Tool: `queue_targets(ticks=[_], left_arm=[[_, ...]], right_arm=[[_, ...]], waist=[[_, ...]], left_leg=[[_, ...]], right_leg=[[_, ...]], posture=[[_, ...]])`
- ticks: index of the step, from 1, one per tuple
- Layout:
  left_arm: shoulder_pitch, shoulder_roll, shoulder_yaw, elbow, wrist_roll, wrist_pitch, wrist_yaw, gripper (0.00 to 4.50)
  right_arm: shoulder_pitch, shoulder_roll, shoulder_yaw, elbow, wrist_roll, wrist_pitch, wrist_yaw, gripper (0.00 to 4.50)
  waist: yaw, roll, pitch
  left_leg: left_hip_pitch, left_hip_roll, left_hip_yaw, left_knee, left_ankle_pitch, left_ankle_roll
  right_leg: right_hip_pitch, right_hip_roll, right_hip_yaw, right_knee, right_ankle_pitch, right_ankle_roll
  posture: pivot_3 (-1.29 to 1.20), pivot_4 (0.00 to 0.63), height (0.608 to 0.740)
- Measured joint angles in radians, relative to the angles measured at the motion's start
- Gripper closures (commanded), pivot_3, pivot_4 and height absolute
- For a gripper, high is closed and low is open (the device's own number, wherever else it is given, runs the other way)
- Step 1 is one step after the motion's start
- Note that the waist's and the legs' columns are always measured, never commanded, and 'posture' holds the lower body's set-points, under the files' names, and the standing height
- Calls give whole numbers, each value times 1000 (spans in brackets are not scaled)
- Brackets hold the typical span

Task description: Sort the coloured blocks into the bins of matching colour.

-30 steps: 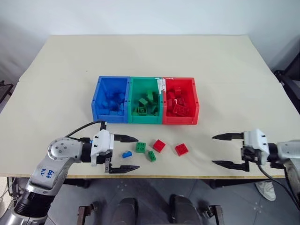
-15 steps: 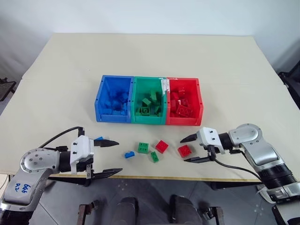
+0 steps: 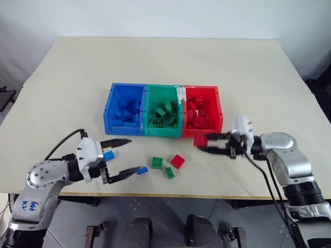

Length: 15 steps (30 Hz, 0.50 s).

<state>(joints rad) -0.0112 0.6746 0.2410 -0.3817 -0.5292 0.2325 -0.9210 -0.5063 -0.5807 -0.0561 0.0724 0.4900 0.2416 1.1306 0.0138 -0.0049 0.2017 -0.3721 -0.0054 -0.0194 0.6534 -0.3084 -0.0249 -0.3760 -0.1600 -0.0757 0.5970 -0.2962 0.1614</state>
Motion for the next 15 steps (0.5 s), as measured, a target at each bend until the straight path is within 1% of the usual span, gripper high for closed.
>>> queue_targets(ticks=[3, 5, 7, 10, 11, 12, 15], left_arm=[[31, 0, 29, -3, -15, 16, 12, 0], [59, 0, 44, 1, -19, 19, 13, 0], [75, 1, 65, 11, -19, 18, 12, 0], [93, 4, 94, 23, -19, 16, 8, 0], [95, 5, 99, 32, -19, 16, 7, 0], [95, 6, 102, 36, -19, 17, 7, 0], [93, 11, 102, 32, -19, 18, 5, 0]], right_arm=[[-116, 21, -12, 49, -36, 0, -101, 3036], [-214, 29, -1, 150, -97, -29, -150, 3036], [-281, 36, 15, 263, -155, -70, -175, 3036], [-319, 46, 33, 380, -197, -102, -172, 3036], [-326, 51, 41, 409, -202, -108, -161, 2292], [-334, 57, 48, 436, -207, -115, -150, 2051], [-339, 67, 49, 459, -214, -157, -120, 1064]], waist=[[-12, 0, 0], [-17, 0, 0], [-18, 0, 0], [-15, 0, 0], [-15, 0, 0], [-17, 0, 0], [-18, 0, 0]], left_leg=[[0, 0, 1, -1, 0, 0], [0, 0, 2, -1, 0, 0], [0, 0, 2, -2, 0, 0], [-1, 0, 2, -2, -1, 1], [-1, 0, 2, -2, -1, 1], [-1, 0, 2, -2, -1, 2], [-1, 0, 2, -2, -1, 2]], right_leg=[[-1, 0, 1, 0, 0, 0], [-1, 1, 2, -1, 0, 0], [-1, 1, 2, -1, 0, 0], [-2, 1, 2, -2, 0, 0], [-2, 1, 2, -2, 0, 0], [-2, 1, 2, -2, 0, 0], [-2, 1, 2, -2, 0, 0]], posture=[[0, 150, 740], [0, 150, 740], [0, 150, 740], [0, 150, 740], [0, 150, 740], [0, 150, 740], [0, 150, 740]])
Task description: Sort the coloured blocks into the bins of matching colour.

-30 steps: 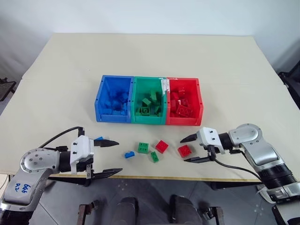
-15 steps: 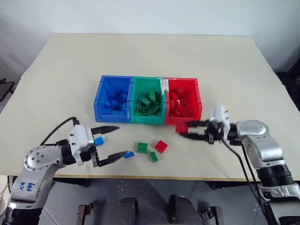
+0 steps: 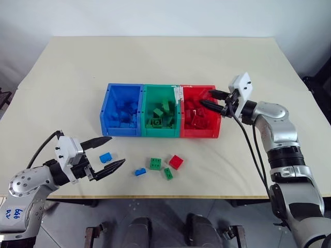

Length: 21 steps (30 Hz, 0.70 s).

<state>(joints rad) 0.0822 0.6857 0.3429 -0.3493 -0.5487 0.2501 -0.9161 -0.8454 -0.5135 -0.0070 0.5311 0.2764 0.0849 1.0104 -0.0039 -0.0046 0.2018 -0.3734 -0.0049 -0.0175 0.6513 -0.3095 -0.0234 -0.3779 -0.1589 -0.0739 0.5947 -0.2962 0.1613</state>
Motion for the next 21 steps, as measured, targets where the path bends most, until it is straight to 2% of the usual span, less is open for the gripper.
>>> queue_targets(ticks=[3, 6, 10, 16, 21], left_arm=[[-3, 6, -9, -11, 1, 0, -4, 0], [-27, 11, -42, -24, 8, -1, -14, 0], [-95, 30, -127, -22, 43, -8, -44, 0], [-207, 29, -245, 7, 66, -6, -84, 0], [-217, 29, -280, 17, 76, -35, -135, 0]], right_arm=[[21, -14, -7, -33, 26, -18, 61, 46], [107, -48, -45, -133, 84, -13, 129, 13], [343, -152, -77, -350, 171, 32, 259, 13], [584, -280, -116, -466, 170, -15, 350, 13], [611, -296, -106, -466, 143, -54, 374, 13]], waist=[[2, 0, 0], [9, 0, 0], [25, 0, 0], [23, 0, 0], [8, 0, 0]], left_leg=[[0, 0, 0, 0, 0, 0], [0, 0, 0, 0, 0, 0], [0, 0, 1, 1, -1, 0], [1, 1, 3, 2, -2, 0], [2, 2, 3, 2, -2, 0]], right_leg=[[0, 0, 0, 0, 0, 0], [0, 0, 0, -1, 0, 0], [1, 0, 0, -1, 0, 0], [1, 1, 1, -1, 0, 1], [1, 2, 2, 0, 0, 1]], posture=[[0, 150, 740], [0, 150, 740], [0, 150, 740], [0, 150, 740], [0, 150, 740]])
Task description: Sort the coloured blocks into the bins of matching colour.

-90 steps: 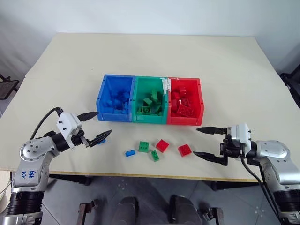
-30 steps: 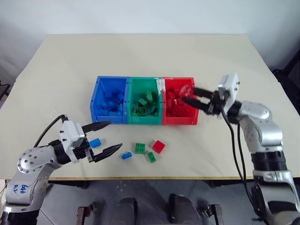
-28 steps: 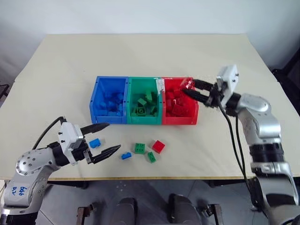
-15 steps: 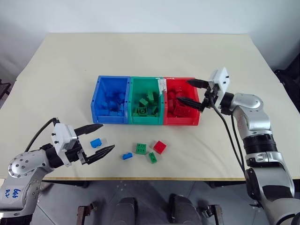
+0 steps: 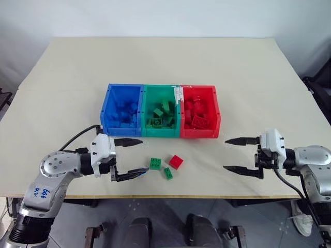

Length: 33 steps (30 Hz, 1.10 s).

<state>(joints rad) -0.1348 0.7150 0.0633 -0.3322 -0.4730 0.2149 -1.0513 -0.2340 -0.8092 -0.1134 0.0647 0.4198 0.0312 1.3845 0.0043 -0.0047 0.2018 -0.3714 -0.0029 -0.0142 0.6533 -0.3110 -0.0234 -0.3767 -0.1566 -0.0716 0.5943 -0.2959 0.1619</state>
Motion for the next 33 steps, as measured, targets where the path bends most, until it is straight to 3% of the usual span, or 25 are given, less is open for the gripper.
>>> queue_targets(ticks=[8, 15, 22, 25, 30, 33], left_arm=[[118, 49, 107, 78, 4, -68, -54, 0], [270, 45, 211, 50, 3, -85, -19, 0], [346, 36, 239, -59, -2, -83, 27, 0], [361, 36, 245, -80, -14, -61, 35, 0], [363, 36, 254, -92, -21, -44, 52, 0], [360, 28, 254, -93, -27, -43, 63, 0]], right_arm=[[-165, 101, 231, -12, -79, 43, 7, 13], [-308, 262, 394, 152, -213, -9, -8, 13], [-414, 360, 437, 340, -287, -123, -14, 13], [-440, 386, 437, 392, -294, -153, -12, 564], [-445, 390, 435, 417, -293, -185, 9, 2256], [-437, 384, 414, 415, -277, -183, 12, 2395]], waist=[[-7, 0, 0], [-5, 0, 0], [-9, 0, 0], [-9, 0, 0], [-9, 0, 0], [-7, 0, 0]], left_leg=[[0, 3, 0, 1, -1, -2], [-1, 3, -1, 3, -3, -2], [-1, 4, -1, 4, -4, -2], [-1, 4, -1, 4, -4, -3], [0, 4, -1, 4, -4, -3], [0, 4, -1, 4, -4, -2]], right_leg=[[0, 4, 2, -1, 0, -1], [0, 4, 2, 0, 0, -1], [0, 5, 3, 1, 0, -1], [-1, 6, 3, 1, 0, -1], [-1, 6, 3, 1, 0, -1], [-1, 6, 3, 1, 0, -1]], posture=[[0, 150, 740], [0, 150, 740], [0, 150, 740], [0, 150, 740], [0, 150, 740], [0, 150, 740]])
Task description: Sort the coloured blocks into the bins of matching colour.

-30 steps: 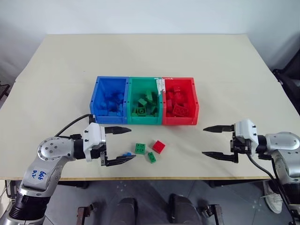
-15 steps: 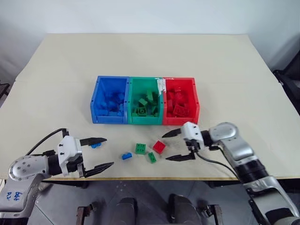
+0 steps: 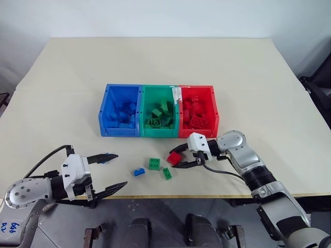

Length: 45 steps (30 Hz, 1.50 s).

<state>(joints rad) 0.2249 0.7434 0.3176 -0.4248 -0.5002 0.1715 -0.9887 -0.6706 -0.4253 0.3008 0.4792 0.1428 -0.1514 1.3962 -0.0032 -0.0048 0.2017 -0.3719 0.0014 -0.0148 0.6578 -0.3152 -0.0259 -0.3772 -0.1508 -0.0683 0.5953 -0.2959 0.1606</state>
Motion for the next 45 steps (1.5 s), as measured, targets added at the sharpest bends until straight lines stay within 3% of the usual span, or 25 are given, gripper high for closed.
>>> queue_targets(ticks=[4, 6, 10, 16, 17, 20, 23, 25, 28, 34, 38, 45], left_arm=[[-17, -37, 4, -5, -24, 17, 41, 0], [-49, -57, 1, -18, -46, 45, 73, 0], [-126, -65, -36, -41, -65, 89, 105, 0], [-245, -72, -106, -17, -58, 118, 128, 0], [-263, -74, -114, -4, -51, 118, 133, 0], [-280, -74, -128, 20, -40, 115, 136, 0], [-301, -74, -133, 38, -32, 109, 135, 0], [-302, -74, -136, 50, -28, 107, 126, 0], [-314, -74, -161, 67, -18, 100, 99, 0], [-369, -78, -244, 138, 38, 34, 27, 0], [-400, -84, -281, 183, 70, -25, -12, 0], [-361, -87, -281, 219, 71, -53, -49, 0]], right_arm=[[31, -10, -73, -29, 65, 29, -12, 2395], [33, -10, -160, -89, 152, 134, -69, 2395], [-49, -23, -314, -159, 261, 239, -179, 2395], [-178, -24, -348, 60, 186, 143, -290, 2395], [-207, -22, -347, 130, 157, 113, -311, 1835], [-249, -12, -347, 219, 132, 79, -323, 1086], [-271, 6, -347, 255, 122, 60, -325, 44], [-262, 4, -348, 250, 123, 51, -314, 17], [-160, -32, -353, 124, 155, 54, -263, 17], [180, -238, -401, -198, 262, 160, -105, 17], [374, -361, -445, -286, 268, 148, -26, 17], [420, -359, -406, -405, 283, 193, -5, 17]], waist=[[-1, 0, 0], [1, 1, 0], [1, 1, 0], [-3, 1, 0], [-4, 1, 0], [-7, 1, 0], [-16, 1, 0], [-20, 1, 0], [-12, 1, 0], [8, 1, 0], [9, 1, 0], [-5, 1, 0]], left_leg=[[0, 0, 0, 0, 0, 0], [-1, 0, 0, 1, 0, 0], [0, 0, 0, 2, -1, 0], [0, 0, 2, 2, -1, 0], [0, 0, 2, 2, -1, 0], [-1, 0, 2, 1, -1, 0], [-1, 0, 2, 1, -1, 0], [-1, 0, 2, 1, -1, 0], [-2, 0, 2, 2, -1, 0], [-3, 0, 3, 3, -2, 1], [-1, 0, 4, 3, -2, 2], [2, 2, 7, 4, -2, 2]], right_leg=[[0, 0, 0, 0, 0, 0], [0, 0, 0, 0, 0, 0], [0, 1, 0, 1, 0, 0], [-1, 1, 2, 1, 0, 0], [-1, 1, 2, 1, 0, 0], [-2, 1, 2, 1, 0, 0], [-2, 1, 2, 1, 0, 0], [-2, 1, 2, 1, 0, 0], [-2, 1, 2, 0, 0, 0], [-1, 0, 2, -1, 0, 0], [-1, 1, 2, -1, 0, 0], [0, 1, 4, 1, 1, 0]], posture=[[0, 150, 740], [0, 150, 740], [0, 150, 740], [0, 150, 740], [0, 150, 740], [0, 150, 740], [0, 150, 740], [0, 150, 740], [0, 150, 740], [0, 150, 740], [0, 150, 740], [0, 150, 740]])
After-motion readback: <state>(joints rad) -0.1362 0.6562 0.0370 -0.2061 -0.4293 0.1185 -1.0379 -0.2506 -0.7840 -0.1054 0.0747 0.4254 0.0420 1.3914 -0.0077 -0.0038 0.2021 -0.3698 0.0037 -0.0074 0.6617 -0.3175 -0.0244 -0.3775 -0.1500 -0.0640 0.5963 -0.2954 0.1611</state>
